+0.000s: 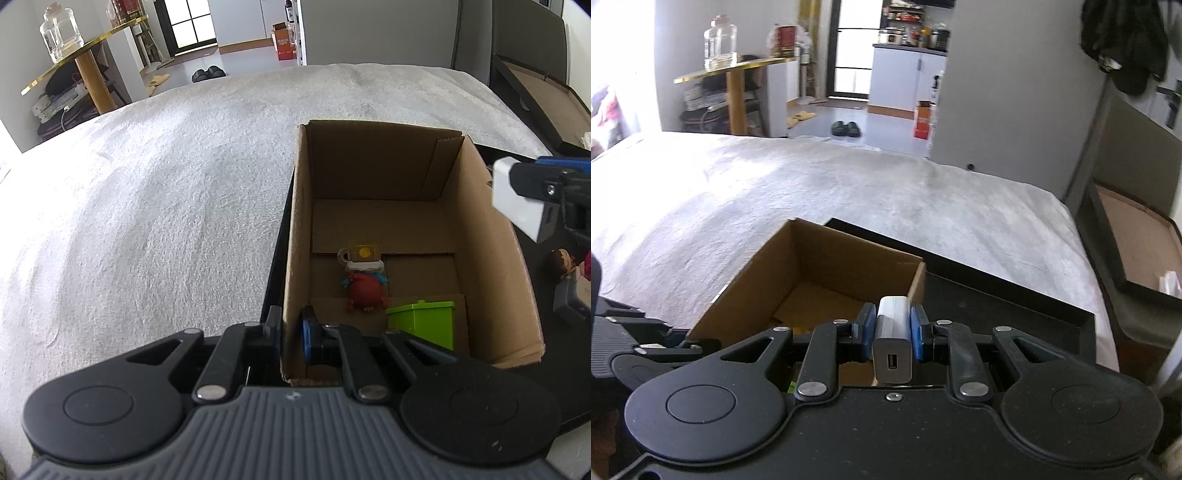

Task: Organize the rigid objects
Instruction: 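Carry the white charger into the cardboard box and open the right gripper, then grasp the white cube-shaped charger with the right gripper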

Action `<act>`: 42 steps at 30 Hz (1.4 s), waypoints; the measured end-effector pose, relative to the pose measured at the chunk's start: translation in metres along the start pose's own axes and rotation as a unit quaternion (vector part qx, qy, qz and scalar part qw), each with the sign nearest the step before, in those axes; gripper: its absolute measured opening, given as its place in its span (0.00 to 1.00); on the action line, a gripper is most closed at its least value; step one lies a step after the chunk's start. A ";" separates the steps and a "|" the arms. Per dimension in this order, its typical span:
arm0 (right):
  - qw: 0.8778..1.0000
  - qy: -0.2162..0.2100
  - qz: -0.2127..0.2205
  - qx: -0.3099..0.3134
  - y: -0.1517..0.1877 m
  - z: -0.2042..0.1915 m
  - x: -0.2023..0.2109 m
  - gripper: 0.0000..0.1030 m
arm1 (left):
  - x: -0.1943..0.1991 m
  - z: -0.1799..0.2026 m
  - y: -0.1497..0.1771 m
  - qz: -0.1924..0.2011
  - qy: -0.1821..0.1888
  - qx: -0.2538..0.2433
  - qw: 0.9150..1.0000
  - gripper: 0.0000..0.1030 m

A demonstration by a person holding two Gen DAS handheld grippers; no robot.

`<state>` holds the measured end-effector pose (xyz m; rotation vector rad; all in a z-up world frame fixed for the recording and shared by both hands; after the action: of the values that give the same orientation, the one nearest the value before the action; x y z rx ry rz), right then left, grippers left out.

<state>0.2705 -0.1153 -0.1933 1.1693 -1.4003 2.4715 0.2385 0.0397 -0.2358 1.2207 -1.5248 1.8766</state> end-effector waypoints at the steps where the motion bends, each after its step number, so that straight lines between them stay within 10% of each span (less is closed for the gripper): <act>1: 1.000 -0.003 0.003 0.007 -0.002 -0.002 0.000 0.20 | 0.000 0.000 0.000 0.000 0.001 0.000 1.000 0.09; 42: 0.998 0.045 -0.035 -0.007 0.045 0.028 0.013 0.54 | 0.000 0.003 0.000 -0.001 -0.009 -0.017 1.000 0.09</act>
<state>0.2591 -0.1661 -0.2082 1.0708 -1.3279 2.4307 0.2392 0.0368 -0.2355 1.2250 -1.5587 1.8356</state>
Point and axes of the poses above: each gripper's, at about its wrist camera, not at the fingertips, and x roughly against the way its jaws point, z to its right, y to its underside, the point moved 7 cm from there along -x, roughly the way its jaws point, and after that the axes turned 13 degrees about x, right-handed, at the moved point
